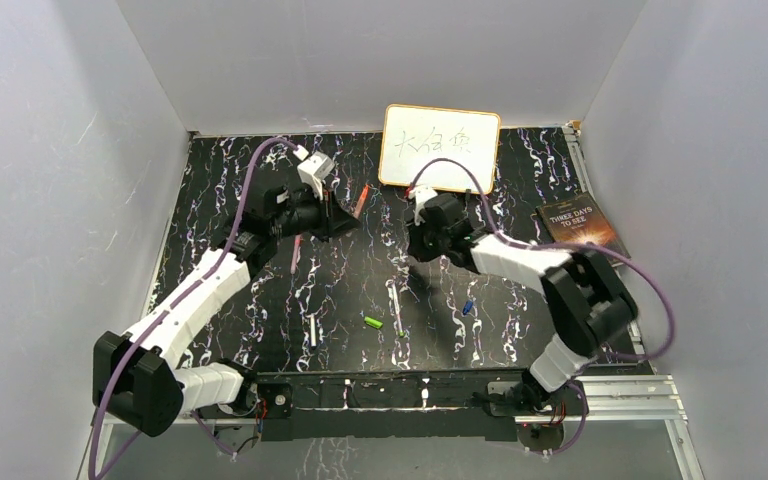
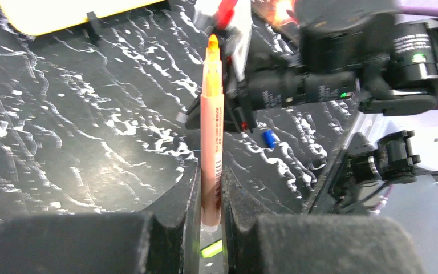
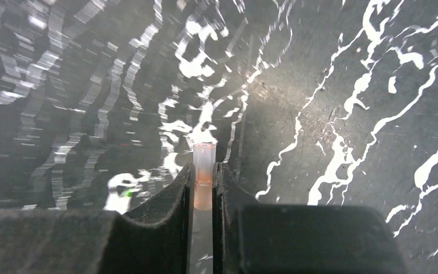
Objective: Insert the pens into the pen caps
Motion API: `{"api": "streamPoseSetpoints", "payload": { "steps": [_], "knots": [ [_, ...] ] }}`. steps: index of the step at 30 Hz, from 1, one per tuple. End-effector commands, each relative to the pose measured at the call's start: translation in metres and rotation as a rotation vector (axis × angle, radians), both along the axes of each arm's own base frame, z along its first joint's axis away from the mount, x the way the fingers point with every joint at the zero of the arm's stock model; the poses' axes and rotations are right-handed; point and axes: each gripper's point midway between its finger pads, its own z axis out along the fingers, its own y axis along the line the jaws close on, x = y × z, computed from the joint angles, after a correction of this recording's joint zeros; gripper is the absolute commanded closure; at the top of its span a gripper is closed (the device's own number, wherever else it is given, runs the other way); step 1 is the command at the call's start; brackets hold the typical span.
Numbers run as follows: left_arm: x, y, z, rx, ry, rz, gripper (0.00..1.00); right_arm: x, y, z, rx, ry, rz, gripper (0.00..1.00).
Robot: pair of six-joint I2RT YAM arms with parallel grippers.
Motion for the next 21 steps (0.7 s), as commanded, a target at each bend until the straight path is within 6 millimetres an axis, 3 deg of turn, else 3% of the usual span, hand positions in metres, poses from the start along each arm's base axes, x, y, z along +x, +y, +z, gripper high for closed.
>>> {"api": "streamPoseSetpoints", "payload": {
  "steps": [1, 5, 9, 14, 21],
  "knots": [
    [-0.011, -0.022, 0.035, -0.309, 0.01, -0.019, 1.0, 0.014, 0.029, 0.132, 0.445, -0.239, -0.079, 1.0],
    [-0.022, -0.031, 0.057, -0.595, -0.004, 0.014, 1.0, 0.004, 0.035, 0.213, 0.766, -0.341, -0.08, 1.0],
    [-0.036, -0.037, 0.069, -0.738, -0.005, 0.033, 1.0, -0.014, 0.036, 0.275, 0.987, -0.439, -0.012, 1.0],
    [-0.049, -0.051, 0.079, -0.814, -0.02, -0.004, 1.0, -0.031, 0.043, 0.321, 1.123, -0.5, 0.106, 1.0],
    [-0.052, -0.062, 0.082, -0.808, -0.025, -0.021, 1.0, -0.046, 0.041, 0.347, 1.18, -0.537, 0.169, 1.0]
  ]
}}
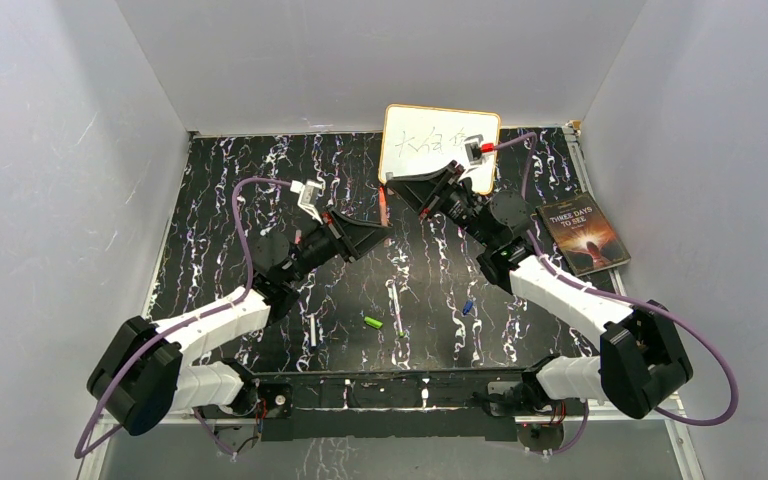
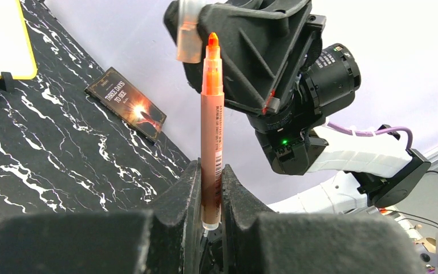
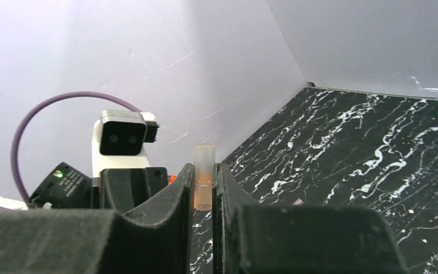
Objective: Insert the pens into the pen caps
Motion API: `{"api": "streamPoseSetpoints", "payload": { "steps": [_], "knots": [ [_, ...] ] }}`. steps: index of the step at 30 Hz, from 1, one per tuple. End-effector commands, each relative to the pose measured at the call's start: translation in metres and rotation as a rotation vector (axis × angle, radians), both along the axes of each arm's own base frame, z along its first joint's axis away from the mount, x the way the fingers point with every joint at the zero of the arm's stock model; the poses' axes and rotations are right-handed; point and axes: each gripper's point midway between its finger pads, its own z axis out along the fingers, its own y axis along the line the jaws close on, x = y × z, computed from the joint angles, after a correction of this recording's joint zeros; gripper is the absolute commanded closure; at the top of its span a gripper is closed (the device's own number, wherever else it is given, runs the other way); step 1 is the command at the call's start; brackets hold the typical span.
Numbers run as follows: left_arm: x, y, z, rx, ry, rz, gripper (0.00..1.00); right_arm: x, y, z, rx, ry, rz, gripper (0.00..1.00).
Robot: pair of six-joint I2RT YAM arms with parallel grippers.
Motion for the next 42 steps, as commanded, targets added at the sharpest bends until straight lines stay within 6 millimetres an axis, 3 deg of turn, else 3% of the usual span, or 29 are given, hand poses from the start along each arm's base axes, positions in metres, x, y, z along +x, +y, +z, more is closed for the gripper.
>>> {"api": "streamPoseSetpoints", "payload": {
  "steps": [1, 13, 28, 42],
  "knots": [
    [-0.002, 0.001, 0.028, -0.065, -0.077, 0.023, 1.0, -0.021, -0.005, 0.053, 0.098, -0.141, 0.043, 1.0],
    [-0.006, -0.007, 0.027, -0.032, -0.097, -0.01, 1.0, -0.027, -0.004, 0.068, 0.069, -0.198, 0.058, 1.0],
    [-0.009, -0.009, 0.026, 0.008, -0.127, -0.016, 1.0, -0.015, 0.005, 0.064, 0.038, -0.208, 0.064, 1.0],
    [-0.009, -0.005, 0.033, 0.041, -0.161, 0.008, 1.0, -0.02, 0.003, 0.053, 0.023, -0.191, 0.075, 1.0]
  ]
}}
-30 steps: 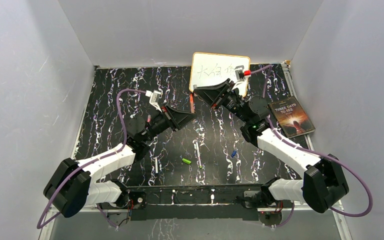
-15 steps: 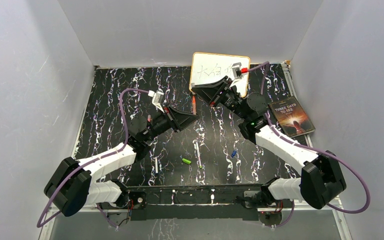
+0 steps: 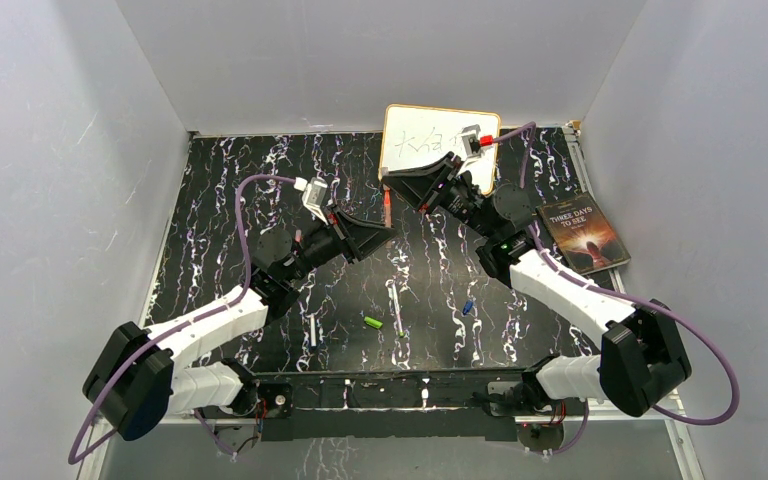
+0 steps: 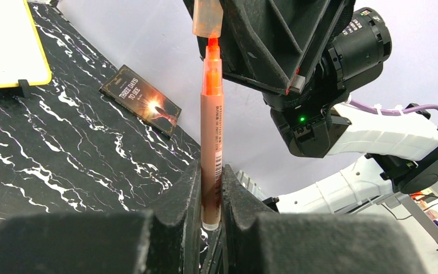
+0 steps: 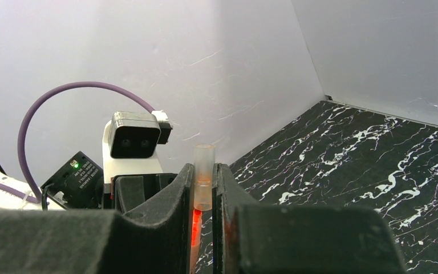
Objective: Insert the pens into the pen caps
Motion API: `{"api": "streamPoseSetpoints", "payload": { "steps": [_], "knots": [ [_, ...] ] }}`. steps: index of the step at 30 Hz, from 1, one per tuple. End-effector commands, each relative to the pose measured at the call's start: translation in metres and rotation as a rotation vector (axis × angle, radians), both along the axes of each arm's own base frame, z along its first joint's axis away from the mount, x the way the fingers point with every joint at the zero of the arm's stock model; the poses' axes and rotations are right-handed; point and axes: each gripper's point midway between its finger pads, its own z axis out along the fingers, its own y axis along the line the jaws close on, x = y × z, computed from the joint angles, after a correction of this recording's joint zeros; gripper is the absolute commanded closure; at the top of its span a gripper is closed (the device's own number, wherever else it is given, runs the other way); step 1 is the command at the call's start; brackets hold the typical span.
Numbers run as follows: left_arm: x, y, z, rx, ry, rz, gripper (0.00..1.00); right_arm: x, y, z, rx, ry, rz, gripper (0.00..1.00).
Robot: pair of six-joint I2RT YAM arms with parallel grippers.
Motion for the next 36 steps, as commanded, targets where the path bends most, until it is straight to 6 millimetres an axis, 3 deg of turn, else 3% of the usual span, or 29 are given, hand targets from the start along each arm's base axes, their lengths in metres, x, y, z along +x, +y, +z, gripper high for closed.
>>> {"api": "streamPoseSetpoints", "payload": {
  "steps": [1, 8, 23, 36],
  "knots": [
    [-0.004, 0.002, 0.032, -0.043, -0.088, 0.004, 1.0, -0.009, -0.005, 0.023, 0.027, -0.081, 0.0, 1.0],
    [-0.002, 0.003, 0.03, -0.042, -0.083, 0.014, 1.0, -0.014, -0.007, 0.027, 0.029, -0.089, 0.007, 1.0],
    [0.0, -0.001, 0.041, -0.034, -0.124, 0.006, 1.0, -0.021, -0.011, 0.005, 0.012, -0.042, 0.009, 1.0],
    [-0.002, -0.005, 0.029, -0.03, -0.091, -0.022, 1.0, -0.004, -0.01, 0.048, 0.049, -0.127, -0.042, 1.0]
  ]
}}
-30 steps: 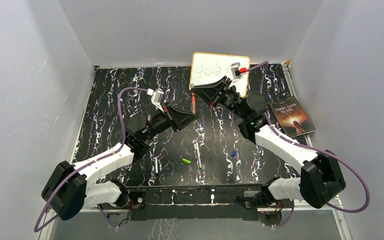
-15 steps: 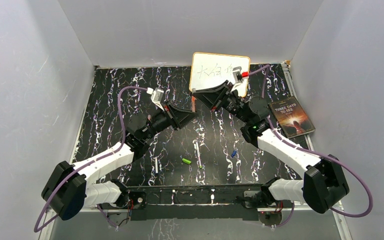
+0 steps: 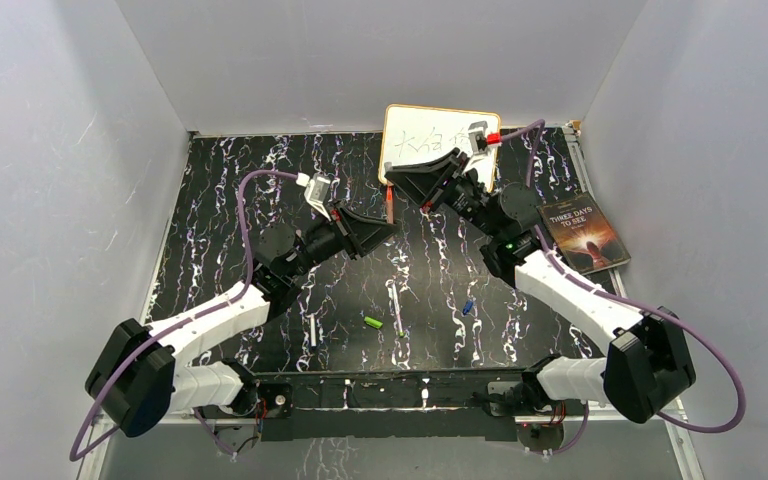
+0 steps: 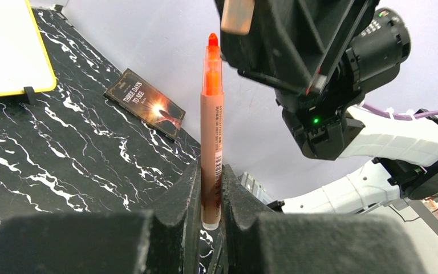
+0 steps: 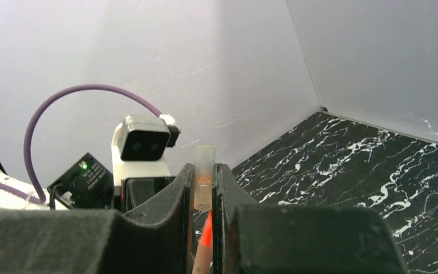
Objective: Insert the pens into the pen caps
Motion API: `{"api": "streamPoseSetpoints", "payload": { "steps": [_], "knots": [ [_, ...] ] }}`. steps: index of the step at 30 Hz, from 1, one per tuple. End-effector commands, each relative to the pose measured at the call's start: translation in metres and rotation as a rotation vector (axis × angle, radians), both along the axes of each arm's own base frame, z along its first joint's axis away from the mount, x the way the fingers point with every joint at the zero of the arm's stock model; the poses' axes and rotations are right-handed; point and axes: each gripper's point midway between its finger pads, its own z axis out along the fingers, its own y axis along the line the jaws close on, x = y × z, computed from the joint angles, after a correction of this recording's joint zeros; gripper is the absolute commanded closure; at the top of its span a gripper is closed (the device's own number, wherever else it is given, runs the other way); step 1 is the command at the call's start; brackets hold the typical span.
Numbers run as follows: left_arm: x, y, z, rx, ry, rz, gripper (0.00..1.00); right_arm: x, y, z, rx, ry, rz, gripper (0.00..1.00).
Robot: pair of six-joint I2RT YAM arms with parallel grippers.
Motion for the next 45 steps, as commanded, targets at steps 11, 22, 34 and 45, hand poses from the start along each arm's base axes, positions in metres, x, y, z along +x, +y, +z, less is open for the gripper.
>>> {"api": "streamPoseSetpoints", "payload": {
  "steps": [11, 22, 34, 45],
  "knots": [
    [-0.01, -0.001, 0.032, -0.037, -0.097, -0.031, 1.0, 0.004, -0.001, 0.032, 0.051, -0.089, -0.017, 1.0],
    [-0.011, 0.0, 0.037, -0.037, -0.111, -0.03, 1.0, 0.004, -0.008, 0.016, 0.022, -0.062, -0.047, 1.0],
    [-0.009, 0.001, 0.04, -0.033, -0.121, -0.021, 1.0, 0.0, -0.011, 0.006, 0.016, -0.045, -0.038, 1.0],
    [-0.008, -0.001, 0.038, -0.032, -0.117, -0.024, 1.0, -0.003, -0.011, 0.009, 0.035, -0.047, -0.027, 1.0]
  ]
}}
